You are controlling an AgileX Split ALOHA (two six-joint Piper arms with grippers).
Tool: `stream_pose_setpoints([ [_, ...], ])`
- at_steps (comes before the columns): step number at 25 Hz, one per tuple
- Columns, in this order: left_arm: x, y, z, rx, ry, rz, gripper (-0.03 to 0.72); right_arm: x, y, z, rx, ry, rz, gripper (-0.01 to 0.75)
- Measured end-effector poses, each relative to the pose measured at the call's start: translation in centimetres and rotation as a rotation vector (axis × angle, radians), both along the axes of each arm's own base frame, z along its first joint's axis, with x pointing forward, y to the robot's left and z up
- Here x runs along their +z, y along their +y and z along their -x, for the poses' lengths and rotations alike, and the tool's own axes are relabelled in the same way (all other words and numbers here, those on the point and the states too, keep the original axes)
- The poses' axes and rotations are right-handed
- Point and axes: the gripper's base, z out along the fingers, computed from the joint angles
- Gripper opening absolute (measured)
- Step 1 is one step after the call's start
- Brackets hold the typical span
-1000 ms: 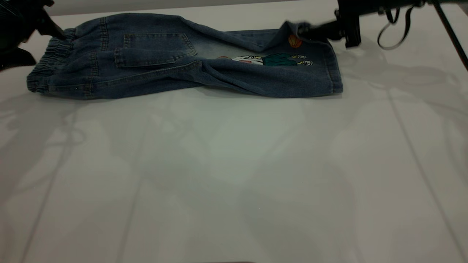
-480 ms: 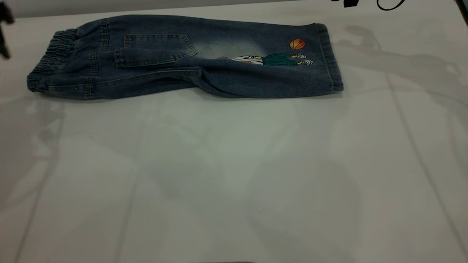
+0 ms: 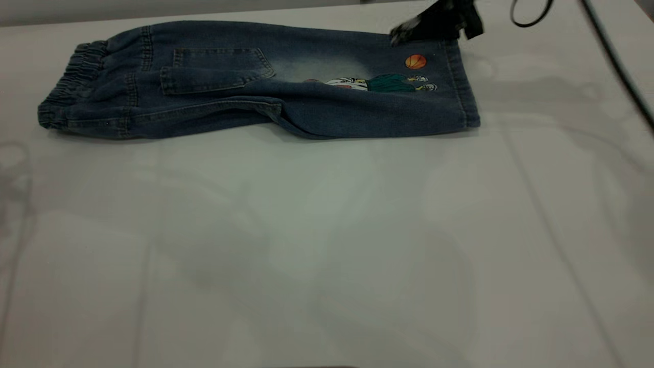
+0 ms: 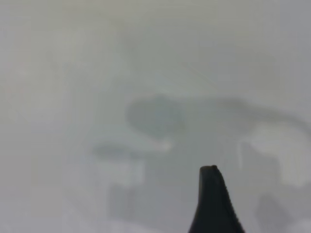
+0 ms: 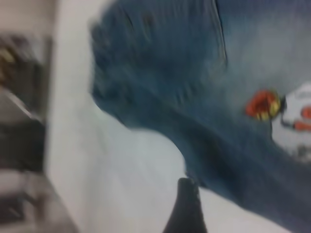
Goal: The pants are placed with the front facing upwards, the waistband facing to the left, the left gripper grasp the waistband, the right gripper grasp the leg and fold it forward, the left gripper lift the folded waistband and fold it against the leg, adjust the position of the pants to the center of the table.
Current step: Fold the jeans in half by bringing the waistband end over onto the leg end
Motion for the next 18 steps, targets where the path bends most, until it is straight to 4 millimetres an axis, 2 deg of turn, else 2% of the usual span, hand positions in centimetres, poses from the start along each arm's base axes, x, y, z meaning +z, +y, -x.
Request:
stream_pose_setpoints([
  [3,0.2,-1.3,0.3,-0.126,0.085,-0.071,0.416,0.5,2.0,0.1,0.089,-0.031,0.121,0.505],
  [6,0.4,-3.4,0.9,-0.367,0.24,-0.189,0.416,1.2,2.7,-0.2,0.122,-0.063,0.204,0.506],
  [8,0.3,-4.0,1.4,-0.434,0.315,-0.192,0.416,1.5,2.7,-0.5,0.122,-0.072,0.222,0.506],
  [11,0.1,-4.0,1.7,-0.398,0.311,-0.107,0.416,1.7,2.7,-0.6,0.113,-0.072,0.223,0.506],
  [14,0.1,-3.4,1.2,-0.297,0.21,0.007,0.415,1.7,2.7,-0.5,0.117,-0.066,0.222,0.506],
  [18,-0.5,-1.3,0.5,-0.228,0.2,0.109,0.415,1.7,2.7,-0.5,0.123,-0.063,0.222,0.506],
])
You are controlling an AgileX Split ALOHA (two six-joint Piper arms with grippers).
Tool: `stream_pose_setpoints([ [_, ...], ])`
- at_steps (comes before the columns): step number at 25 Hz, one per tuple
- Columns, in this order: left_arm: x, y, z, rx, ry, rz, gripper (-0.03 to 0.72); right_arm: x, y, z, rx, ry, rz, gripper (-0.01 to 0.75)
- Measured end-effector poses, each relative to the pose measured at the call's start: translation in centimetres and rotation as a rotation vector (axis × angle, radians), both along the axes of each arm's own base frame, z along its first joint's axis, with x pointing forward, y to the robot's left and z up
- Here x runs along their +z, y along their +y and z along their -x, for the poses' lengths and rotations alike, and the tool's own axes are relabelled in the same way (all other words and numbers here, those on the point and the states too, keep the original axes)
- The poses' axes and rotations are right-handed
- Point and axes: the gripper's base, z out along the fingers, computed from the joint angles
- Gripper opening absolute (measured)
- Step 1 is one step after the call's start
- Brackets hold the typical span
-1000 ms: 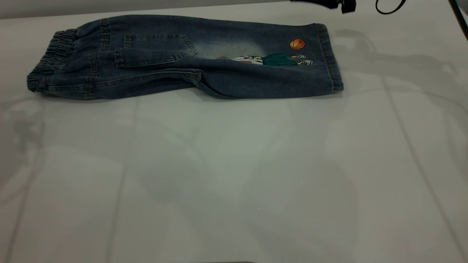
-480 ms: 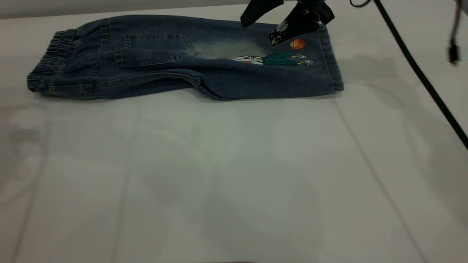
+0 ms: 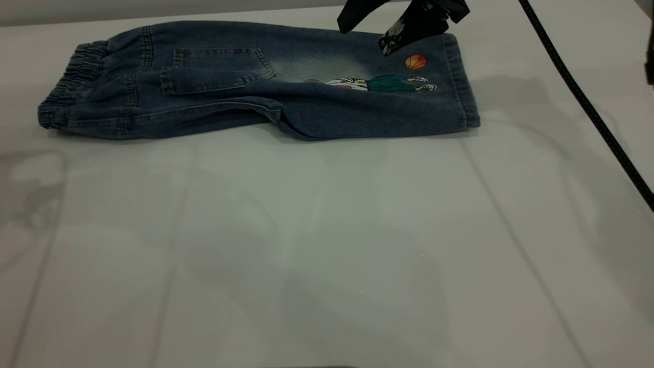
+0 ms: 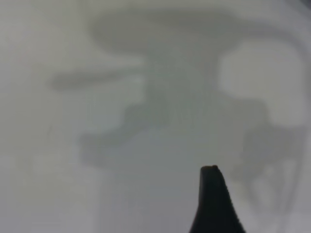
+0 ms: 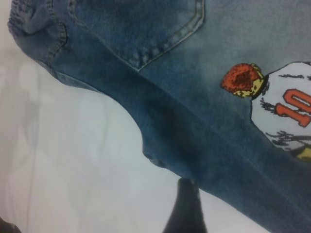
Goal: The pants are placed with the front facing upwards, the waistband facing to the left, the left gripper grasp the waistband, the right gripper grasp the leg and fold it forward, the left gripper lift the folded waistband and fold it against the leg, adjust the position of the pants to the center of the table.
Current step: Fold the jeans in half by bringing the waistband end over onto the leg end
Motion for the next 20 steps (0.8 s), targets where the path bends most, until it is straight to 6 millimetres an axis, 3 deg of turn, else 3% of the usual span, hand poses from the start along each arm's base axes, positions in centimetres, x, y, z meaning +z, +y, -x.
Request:
stream_pose_setpoints([
  [8,-0.7,2.9,-2.5,0.031,-0.103,0.268,0.415,0.0,0.0,0.0,-0.001,0.0,0.0,0.506],
  [12,-2.3,4.4,-3.2,0.075,-0.17,0.308,0.421,0.0,0.0,-0.1,-0.007,-0.005,0.002,0.506],
  [20,-5.4,4.5,-3.7,0.175,-0.151,0.404,0.564,0.0,0.0,-0.1,-0.007,-0.006,0.002,0.506],
])
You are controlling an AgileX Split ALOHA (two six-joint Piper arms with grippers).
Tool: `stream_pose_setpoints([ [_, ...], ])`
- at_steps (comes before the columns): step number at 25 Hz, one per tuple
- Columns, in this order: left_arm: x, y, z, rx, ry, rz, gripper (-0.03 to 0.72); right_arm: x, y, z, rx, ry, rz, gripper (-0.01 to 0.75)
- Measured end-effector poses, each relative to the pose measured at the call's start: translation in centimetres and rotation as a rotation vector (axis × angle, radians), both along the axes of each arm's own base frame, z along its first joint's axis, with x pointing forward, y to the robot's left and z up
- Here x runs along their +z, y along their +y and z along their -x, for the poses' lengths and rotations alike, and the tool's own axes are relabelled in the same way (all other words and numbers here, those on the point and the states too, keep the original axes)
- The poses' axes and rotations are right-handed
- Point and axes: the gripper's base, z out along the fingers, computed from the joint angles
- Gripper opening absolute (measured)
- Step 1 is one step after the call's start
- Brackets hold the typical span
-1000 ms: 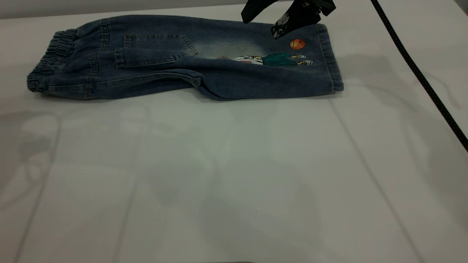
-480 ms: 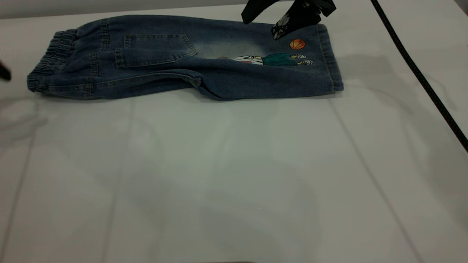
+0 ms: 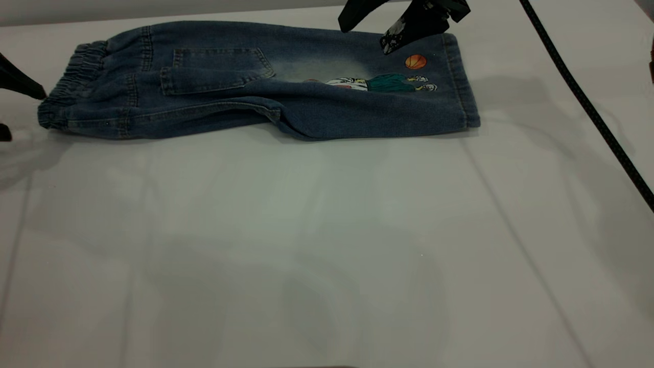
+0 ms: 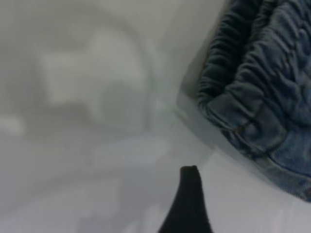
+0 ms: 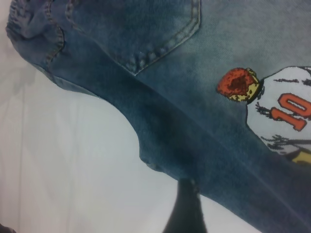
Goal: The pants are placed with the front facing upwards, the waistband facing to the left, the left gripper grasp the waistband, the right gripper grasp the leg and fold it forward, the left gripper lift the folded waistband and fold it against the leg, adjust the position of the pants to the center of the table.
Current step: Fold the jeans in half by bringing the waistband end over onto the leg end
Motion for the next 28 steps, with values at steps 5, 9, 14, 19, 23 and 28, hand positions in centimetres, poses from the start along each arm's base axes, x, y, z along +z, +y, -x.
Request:
stream_pose_setpoints([
  [5,-2.2,-0.2,-0.1,0.042,0.024,0.058,0.571,0.0,0.0,0.0,-0.001,0.0,-0.002,0.506],
  [9,-3.0,-0.2,-0.4,0.07,-0.005,0.08,0.547,0.0,0.0,0.0,-0.002,0.0,-0.003,0.506],
  [14,-3.8,-0.3,-1.0,0.095,-0.065,0.127,0.505,0.0,0.0,0.0,-0.002,0.0,-0.003,0.506],
  [19,-5.3,-0.5,-1.2,0.116,-0.069,0.176,0.496,0.0,0.0,0.0,-0.004,0.0,-0.005,0.506],
  [23,-5.9,-0.9,-1.3,0.116,-0.073,0.219,0.491,0.0,0.0,0.0,-0.004,0.0,-0.005,0.506],
  [28,-6.3,-1.3,-1.4,0.109,-0.068,0.235,0.382,0.2,0.3,0.0,-0.013,0.004,-0.027,0.506],
])
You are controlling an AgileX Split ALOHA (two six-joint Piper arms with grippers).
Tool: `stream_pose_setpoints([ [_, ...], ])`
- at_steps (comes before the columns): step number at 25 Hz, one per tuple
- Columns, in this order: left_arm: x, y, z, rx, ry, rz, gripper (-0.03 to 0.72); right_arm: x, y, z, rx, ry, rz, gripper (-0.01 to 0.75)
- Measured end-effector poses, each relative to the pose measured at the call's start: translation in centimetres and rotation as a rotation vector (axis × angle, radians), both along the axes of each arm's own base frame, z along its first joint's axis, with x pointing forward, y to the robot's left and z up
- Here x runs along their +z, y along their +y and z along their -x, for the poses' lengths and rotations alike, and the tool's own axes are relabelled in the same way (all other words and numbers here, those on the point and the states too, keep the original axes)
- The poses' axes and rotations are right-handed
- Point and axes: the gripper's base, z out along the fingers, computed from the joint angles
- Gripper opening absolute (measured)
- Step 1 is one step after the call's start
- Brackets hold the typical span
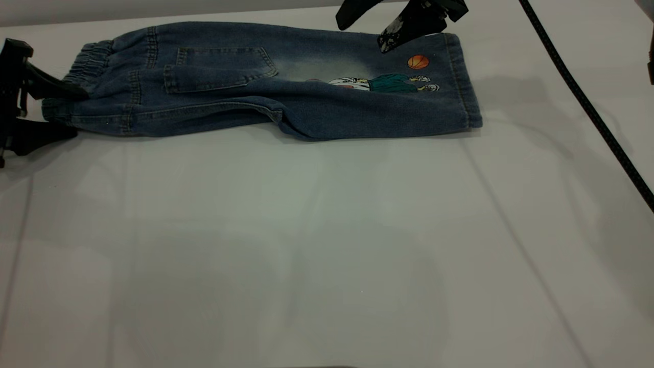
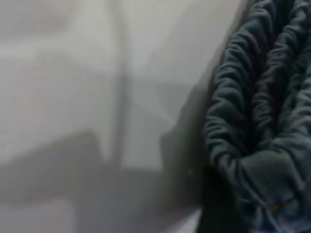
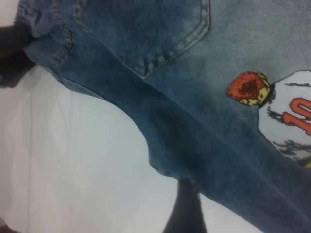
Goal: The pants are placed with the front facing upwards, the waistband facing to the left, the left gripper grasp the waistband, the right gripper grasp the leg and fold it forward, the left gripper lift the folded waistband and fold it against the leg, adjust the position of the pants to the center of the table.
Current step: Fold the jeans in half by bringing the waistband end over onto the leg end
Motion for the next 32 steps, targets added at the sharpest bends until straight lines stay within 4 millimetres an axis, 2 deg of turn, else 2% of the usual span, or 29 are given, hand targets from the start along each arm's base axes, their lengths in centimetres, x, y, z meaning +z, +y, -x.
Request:
stream_pose_setpoints([
  [4,-0.4,0.1,0.1,0.005,0.016,-0.012,0.141,0.2,2.1,0.4,0.003,-0.009,-0.027,0.506],
  [6,-0.4,0.1,0.1,0.001,0.017,-0.011,0.089,0.2,3.5,0.5,-0.002,-0.037,-0.015,0.506],
  [9,0.0,-0.1,0.2,-0.036,0.01,-0.023,0.086,0.2,5.8,1.0,-0.007,-0.078,0.0,0.506],
  [12,1.8,-0.2,0.6,-0.092,-0.012,-0.063,0.085,0.2,8.1,1.5,-0.013,-0.126,0.015,0.506],
  [17,7.1,-0.9,1.7,-0.166,-0.103,-0.138,0.084,0.1,11.0,2.2,-0.043,-0.205,0.036,0.506],
  [23,14.0,-2.1,3.8,-0.263,-0.252,-0.234,0.084,-2.5,13.0,2.3,-0.043,-0.209,0.048,0.506],
  [26,16.5,-2.6,4.5,-0.29,-0.316,-0.263,0.084,-4.4,14.9,3.0,0.008,-0.184,0.047,0.506],
  [29,18.5,-3.1,5.0,-0.299,-0.365,-0.276,0.084,-5.8,17.6,4.7,0.087,-0.155,0.038,0.506],
  [32,20.0,-3.4,5.6,-0.314,-0.402,-0.289,0.084,-5.9,19.6,6.3,0.178,-0.148,0.039,0.506],
])
